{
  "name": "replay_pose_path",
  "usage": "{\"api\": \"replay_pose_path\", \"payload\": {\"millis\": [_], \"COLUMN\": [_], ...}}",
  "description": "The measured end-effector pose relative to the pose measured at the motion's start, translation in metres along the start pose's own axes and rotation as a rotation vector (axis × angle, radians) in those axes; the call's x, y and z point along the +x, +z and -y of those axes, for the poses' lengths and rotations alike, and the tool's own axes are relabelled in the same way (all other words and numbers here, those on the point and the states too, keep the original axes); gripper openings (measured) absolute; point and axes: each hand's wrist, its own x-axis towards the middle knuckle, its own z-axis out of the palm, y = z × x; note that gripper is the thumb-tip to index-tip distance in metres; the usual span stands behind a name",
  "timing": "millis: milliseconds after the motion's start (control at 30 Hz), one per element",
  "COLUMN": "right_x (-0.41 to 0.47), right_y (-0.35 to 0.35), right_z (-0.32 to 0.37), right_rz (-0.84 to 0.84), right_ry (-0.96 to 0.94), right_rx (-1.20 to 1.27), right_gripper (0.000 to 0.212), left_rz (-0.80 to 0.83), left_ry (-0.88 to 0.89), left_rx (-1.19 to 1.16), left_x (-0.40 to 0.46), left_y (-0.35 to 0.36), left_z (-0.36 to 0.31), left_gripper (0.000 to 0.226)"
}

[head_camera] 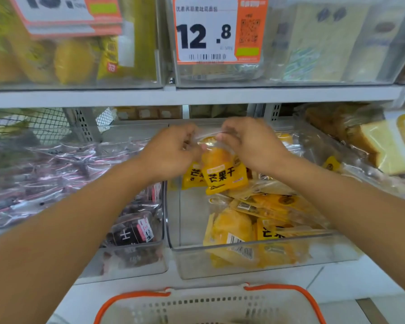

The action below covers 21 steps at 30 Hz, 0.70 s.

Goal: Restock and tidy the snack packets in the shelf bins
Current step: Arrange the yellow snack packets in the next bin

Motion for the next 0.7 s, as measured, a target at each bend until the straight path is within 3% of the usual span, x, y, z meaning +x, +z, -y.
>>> {"api": "replay_pose_path", "payload": {"millis": [67,133,167,267,333,433,500,567,700], "right_x": [0.001,0.002,0.004,0.007,0.007,0.002,0.002,0.006,0.022], "right_y": [0.013,0.023,0.023,0.015,0.013,0.021,0.030,0.033,0.037], "right_z": [0.011,0.015,0.017,0.014,0.009,0.003,-0.001,-0.005,-0.015], "right_rz": [-0.002,0.056,0.093,0.250,0.379,0.443,0.389,0.286,0.074], "right_ry": [0.033,0.132,0.213,0.471,0.550,0.628,0.612,0.481,0.366], "right_rx": [0.012,0.112,0.191,0.449,0.468,0.461,0.458,0.315,0.114], "right_gripper": [0.016,0.010,0.026,0.088,0.102,0.092,0.061,0.031,0.043], "left_rz": [0.004,-0.106,-0.150,-0.154,-0.126,-0.173,-0.178,-0.156,-0.038], "left_ry": [0.009,0.079,0.095,0.045,0.041,0.043,0.014,-0.018,-0.030], "left_rx": [0.076,0.120,0.150,0.182,0.134,0.035,0.009,0.094,0.598], "left_x": [-0.001,0.001,0.003,0.008,0.006,0.002,0.002,0.002,0.005], "left_y": [0.002,0.000,-0.002,-0.002,-0.001,0.000,0.000,-0.001,-0.011], "left_z": [-0.003,-0.004,-0.003,0.001,0.001,0.002,0.002,0.001,-0.012], "left_gripper": [0.032,0.024,0.015,0.025,0.033,0.039,0.035,0.036,0.089]}}
